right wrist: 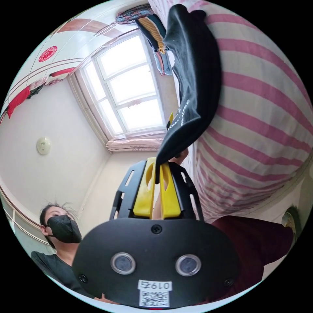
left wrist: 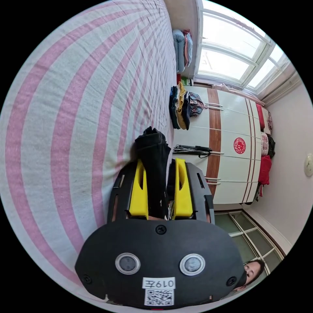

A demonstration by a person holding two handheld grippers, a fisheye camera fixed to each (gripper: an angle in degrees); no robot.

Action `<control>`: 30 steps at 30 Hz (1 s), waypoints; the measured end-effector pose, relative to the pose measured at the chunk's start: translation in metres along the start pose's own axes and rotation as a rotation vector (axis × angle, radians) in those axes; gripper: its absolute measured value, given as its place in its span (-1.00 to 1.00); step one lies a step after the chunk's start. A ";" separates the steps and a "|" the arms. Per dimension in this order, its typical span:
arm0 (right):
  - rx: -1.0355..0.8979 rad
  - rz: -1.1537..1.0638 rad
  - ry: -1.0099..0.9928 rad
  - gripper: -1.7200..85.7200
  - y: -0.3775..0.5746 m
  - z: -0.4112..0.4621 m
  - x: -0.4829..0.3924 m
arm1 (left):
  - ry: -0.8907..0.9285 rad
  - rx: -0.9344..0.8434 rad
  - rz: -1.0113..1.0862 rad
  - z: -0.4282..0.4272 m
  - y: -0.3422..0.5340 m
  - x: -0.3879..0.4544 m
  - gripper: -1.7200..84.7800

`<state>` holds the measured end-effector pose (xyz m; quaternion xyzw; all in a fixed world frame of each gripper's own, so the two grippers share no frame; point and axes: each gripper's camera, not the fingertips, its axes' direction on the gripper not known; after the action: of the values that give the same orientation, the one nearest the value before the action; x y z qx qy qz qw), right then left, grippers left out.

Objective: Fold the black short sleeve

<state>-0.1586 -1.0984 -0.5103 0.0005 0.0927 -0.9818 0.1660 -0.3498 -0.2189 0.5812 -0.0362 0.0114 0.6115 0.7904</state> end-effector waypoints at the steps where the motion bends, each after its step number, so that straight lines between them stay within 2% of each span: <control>1: -0.010 0.000 0.004 -0.98 0.001 -0.002 -0.002 | -0.014 -0.009 0.006 -0.001 0.003 -0.003 -0.75; 5: -0.037 0.016 0.017 -0.98 0.008 -0.009 -0.004 | -0.042 0.005 0.045 -0.011 0.022 -0.008 -0.83; 14: -0.150 0.036 0.076 -0.98 0.025 -0.042 -0.020 | -0.056 0.099 0.087 -0.044 0.107 -0.010 -0.84; 20: -0.221 0.008 0.190 -0.98 0.026 -0.068 -0.048 | -0.056 0.203 0.073 -0.047 0.167 -0.020 -0.84; 25: -0.272 -0.019 0.246 -0.97 0.023 -0.073 -0.070 | -0.049 0.177 0.058 -0.044 0.172 -0.027 -0.83; 30: -0.302 -0.059 0.221 -0.97 0.022 -0.064 -0.088 | -0.078 0.165 0.082 -0.041 0.164 -0.018 -0.81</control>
<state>-0.0697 -1.0783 -0.5743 0.0807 0.2566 -0.9551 0.1242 -0.5124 -0.1983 0.5345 0.0531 0.0325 0.6413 0.7647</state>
